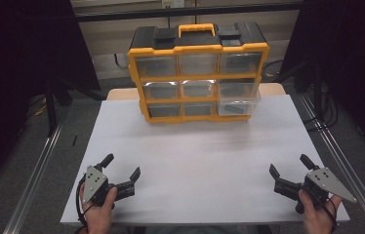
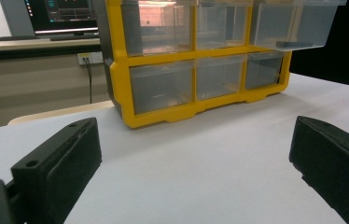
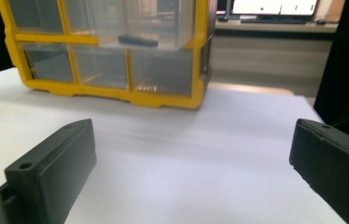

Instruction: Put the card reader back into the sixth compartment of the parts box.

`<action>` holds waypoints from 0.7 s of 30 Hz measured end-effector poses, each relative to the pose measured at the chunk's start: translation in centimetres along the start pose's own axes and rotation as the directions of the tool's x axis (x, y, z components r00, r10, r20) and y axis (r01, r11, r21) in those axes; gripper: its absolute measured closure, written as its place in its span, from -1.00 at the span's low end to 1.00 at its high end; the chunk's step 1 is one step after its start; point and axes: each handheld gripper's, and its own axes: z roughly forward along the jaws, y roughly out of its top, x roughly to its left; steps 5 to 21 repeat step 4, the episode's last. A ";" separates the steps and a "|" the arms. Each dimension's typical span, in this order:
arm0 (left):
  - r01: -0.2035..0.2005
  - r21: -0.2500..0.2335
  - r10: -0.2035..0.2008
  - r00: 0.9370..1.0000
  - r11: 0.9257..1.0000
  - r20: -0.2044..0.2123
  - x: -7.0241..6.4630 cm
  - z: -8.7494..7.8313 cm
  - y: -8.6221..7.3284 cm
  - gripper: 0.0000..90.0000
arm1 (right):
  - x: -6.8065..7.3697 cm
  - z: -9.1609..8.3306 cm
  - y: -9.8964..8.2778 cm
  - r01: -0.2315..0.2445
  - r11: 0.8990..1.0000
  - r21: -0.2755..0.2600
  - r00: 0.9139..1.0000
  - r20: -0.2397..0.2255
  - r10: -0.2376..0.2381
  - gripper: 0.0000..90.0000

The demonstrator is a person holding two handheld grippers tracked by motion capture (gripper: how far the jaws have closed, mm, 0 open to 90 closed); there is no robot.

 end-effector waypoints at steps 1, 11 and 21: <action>-0.004 -0.003 0.004 1.000 1.000 -0.002 0.1 0.0 0.0 -0.95 | -0.1 0.1 -0.2 -0.003 1.000 0.006 1.000 -0.006 0.004 -1.00; 0.004 -0.004 -0.004 1.000 1.000 -0.006 0.3 0.1 -0.1 -0.96 | -0.3 0.5 -0.4 -0.022 1.000 0.001 1.000 -0.021 0.022 -0.98; 0.004 -0.004 -0.004 1.000 1.000 -0.006 0.3 0.1 -0.1 -0.96 | -0.3 0.5 -0.4 -0.022 1.000 0.001 1.000 -0.021 0.022 -0.98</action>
